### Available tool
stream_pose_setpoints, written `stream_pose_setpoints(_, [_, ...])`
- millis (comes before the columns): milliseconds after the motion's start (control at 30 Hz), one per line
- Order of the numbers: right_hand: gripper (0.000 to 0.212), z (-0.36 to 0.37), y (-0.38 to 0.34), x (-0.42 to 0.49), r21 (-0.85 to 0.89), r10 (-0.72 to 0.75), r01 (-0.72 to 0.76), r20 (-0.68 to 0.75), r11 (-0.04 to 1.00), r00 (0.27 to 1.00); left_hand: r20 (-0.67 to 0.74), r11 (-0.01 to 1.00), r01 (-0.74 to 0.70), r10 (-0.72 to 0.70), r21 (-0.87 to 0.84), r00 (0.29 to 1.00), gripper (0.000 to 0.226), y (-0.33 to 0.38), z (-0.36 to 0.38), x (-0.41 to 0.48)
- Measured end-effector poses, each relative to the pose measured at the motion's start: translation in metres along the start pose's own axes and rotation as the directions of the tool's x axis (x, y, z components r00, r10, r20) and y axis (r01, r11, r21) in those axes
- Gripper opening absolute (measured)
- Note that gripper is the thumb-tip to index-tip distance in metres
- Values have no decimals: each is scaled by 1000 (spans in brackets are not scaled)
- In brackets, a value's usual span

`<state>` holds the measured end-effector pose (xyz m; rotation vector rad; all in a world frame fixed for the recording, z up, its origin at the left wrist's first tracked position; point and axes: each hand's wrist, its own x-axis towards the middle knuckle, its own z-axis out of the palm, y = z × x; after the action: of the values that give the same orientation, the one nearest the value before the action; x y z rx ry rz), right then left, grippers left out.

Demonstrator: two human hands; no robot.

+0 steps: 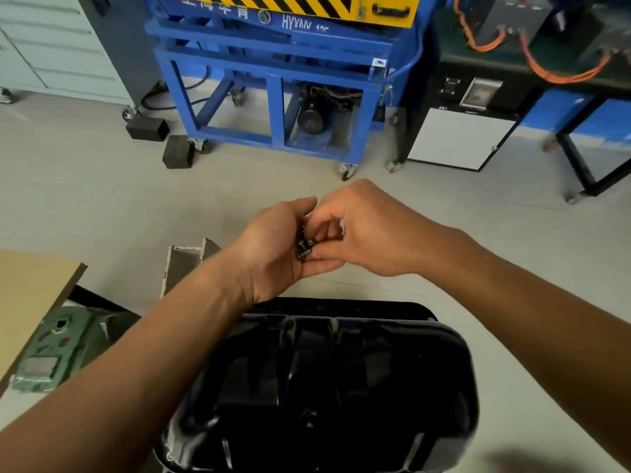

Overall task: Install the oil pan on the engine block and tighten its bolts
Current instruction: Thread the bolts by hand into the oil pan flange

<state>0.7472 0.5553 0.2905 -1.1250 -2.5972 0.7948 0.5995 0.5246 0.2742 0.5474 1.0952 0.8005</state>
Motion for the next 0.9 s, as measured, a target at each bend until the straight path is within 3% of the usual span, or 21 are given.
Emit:
stream_pose_setpoints(200, [10, -7, 24, -20, 173, 70, -67, -13, 983, 997, 121, 996, 47, -56, 72, 991, 49, -7, 15, 15])
stream_pose_setpoints(300, [9, -8, 35, -31, 339, 124, -109, -22, 934, 992, 176, 989, 101, -119, 111, 977, 46, -8, 19, 16])
stream_pose_setpoints(500, [11, -9, 55, -48, 631, 242, -132, -90, 764, 966, 90, 969, 53, -77, 243, 993, 38, -12, 23, 18])
stream_pose_setpoints(767, [17, 8, 59, -56, 724, 283, -111, -121, 681, 951, 20, 941, 27, -36, 337, 999, 26, -19, 25, 18])
stream_pose_setpoints(833, [15, 13, 57, -57, 716, 280, -72, -177, 695, 944, 11, 949, 45, -51, 311, 999, 25, -20, 23, 17])
stream_pose_setpoints(900, [13, 18, 55, -57, 619, 251, -27, -278, 785, 927, 11, 961, 77, -83, 266, 996, 25, -20, 22, 18])
